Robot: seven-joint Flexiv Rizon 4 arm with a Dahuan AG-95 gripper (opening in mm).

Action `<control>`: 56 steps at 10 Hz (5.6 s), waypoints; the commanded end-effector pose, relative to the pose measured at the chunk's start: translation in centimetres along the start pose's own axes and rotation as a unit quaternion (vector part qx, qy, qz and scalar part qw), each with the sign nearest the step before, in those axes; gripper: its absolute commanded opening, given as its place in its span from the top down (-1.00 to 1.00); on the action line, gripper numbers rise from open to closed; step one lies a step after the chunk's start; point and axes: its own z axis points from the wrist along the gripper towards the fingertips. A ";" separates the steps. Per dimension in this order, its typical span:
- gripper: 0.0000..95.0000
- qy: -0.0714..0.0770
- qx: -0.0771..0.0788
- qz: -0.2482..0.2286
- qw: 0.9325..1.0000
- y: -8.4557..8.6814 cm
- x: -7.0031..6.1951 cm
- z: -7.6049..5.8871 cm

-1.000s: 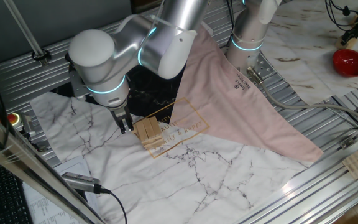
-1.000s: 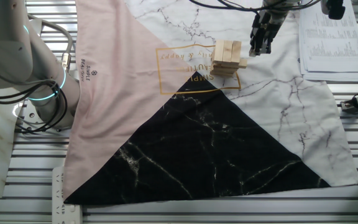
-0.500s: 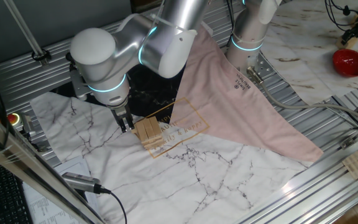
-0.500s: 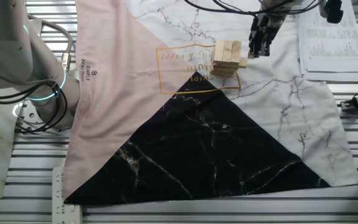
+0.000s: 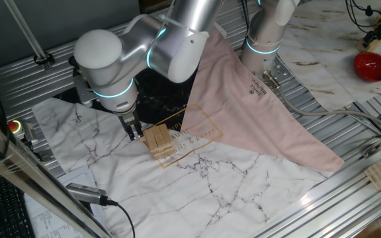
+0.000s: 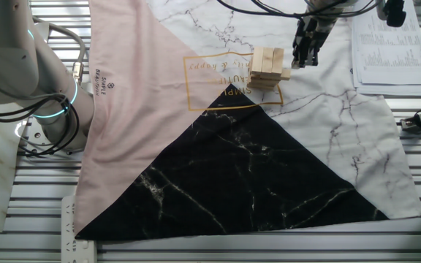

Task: Play Jenga

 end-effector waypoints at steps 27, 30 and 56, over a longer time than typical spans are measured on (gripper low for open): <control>1.00 0.051 -0.014 0.021 0.998 -0.2 -0.2 0.4; 1.00 0.042 -0.014 0.020 0.999 -0.3 0.0 0.6; 1.00 0.044 -0.014 0.018 0.999 -0.5 0.0 1.4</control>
